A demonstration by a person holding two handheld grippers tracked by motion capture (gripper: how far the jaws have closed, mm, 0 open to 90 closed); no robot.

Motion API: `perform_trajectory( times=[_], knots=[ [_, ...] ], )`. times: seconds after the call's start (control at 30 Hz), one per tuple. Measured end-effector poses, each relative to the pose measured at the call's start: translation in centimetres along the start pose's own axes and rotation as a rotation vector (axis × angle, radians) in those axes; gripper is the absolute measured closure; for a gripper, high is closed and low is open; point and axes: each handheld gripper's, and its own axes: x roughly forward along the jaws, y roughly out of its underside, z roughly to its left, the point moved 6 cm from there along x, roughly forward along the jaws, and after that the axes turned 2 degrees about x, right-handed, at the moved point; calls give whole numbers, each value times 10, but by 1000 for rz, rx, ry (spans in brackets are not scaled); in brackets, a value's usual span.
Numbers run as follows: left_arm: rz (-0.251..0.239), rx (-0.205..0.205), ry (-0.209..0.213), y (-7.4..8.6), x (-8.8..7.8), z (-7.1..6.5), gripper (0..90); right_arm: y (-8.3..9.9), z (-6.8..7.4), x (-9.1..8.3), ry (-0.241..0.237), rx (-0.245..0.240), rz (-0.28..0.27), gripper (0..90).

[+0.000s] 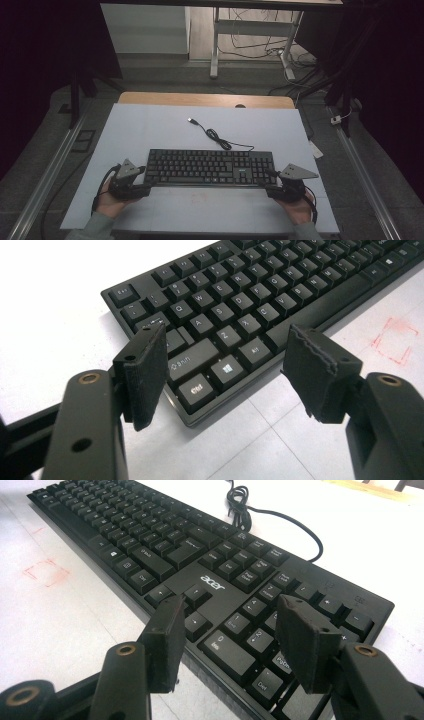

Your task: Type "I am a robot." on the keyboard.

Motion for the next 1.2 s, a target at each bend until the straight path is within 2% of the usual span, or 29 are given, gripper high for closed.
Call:
perform_trajectory(
  times=[0.3,0.43,0.83,1.2],
  knots=[
    [-1,9,10,0,1,-3,344,0,1,-3,11,6,-5,458],
    [-11,8,9,-1,1,-1,345,1,2,-3,15,7,6,458],
    [1,19,12,-4,9,1,344,2,6,-2,31,-2,18,447],
    [0,7,-5,0,5,3,340,-11,15,7,-2,-2,-7,435]
  ],
)
